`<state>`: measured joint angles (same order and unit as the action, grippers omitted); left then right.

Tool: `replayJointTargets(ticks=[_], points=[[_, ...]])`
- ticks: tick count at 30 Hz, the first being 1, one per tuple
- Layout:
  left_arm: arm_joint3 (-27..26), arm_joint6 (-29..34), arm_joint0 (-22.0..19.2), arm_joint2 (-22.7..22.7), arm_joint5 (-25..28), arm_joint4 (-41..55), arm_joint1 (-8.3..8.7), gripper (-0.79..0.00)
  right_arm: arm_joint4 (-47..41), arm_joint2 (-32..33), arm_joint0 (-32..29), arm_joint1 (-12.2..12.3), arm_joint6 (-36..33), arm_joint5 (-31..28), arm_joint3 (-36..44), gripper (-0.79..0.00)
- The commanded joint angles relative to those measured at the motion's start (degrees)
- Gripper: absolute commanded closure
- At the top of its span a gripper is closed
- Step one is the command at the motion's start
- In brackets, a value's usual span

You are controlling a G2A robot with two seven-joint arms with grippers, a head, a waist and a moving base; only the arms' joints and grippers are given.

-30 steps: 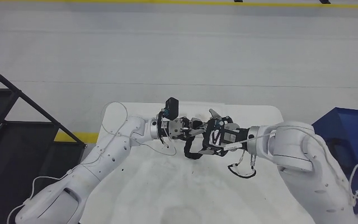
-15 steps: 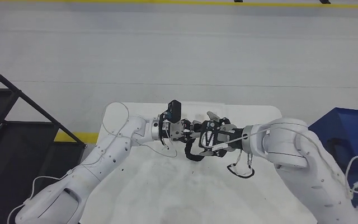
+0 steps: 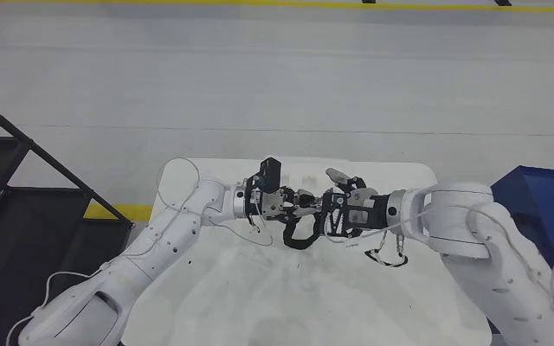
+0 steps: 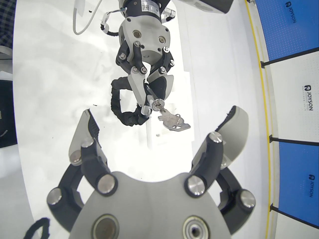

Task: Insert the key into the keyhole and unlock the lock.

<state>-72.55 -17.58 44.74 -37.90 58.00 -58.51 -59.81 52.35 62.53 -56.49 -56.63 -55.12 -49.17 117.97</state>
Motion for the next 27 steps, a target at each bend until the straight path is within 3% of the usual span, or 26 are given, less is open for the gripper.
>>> replayJointTargets(ticks=[1,2,4,14,21,27], points=[[-0.3,-0.06,-0.21,0.55,0.0,0.11,0.23,0.0,0.59,-0.26,-0.13,0.49,0.58,-0.58,0.17,-0.332],[-0.49,-0.08,-0.35,0.88,0.0,0.13,0.35,0.0,0.88,-0.4,-0.25,0.75,0.63,-0.63,0.21,-0.212],[-0.69,-0.18,-0.61,1.62,0.0,0.31,0.59,0.0,1.95,-0.69,-0.4,1.28,0.5,-0.5,0.64,-0.157],[-0.63,-0.96,-2.13,4.68,0.0,1.3,1.59,0.0,4.95,-0.04,-1.54,2.98,-0.1,0.11,4.91,-0.142],[-1.17,-2.02,-3.14,7.08,0.0,1.66,2.17,0.0,5.71,0.44,-1.79,3.48,-0.14,0.62,6.04,-0.009],[-1.18,-3.08,-4.23,8.64,0.0,1.67,2.47,0.0,2.51,1.48,-2.53,3.59,3.07,3.38,5.72,0.0]])
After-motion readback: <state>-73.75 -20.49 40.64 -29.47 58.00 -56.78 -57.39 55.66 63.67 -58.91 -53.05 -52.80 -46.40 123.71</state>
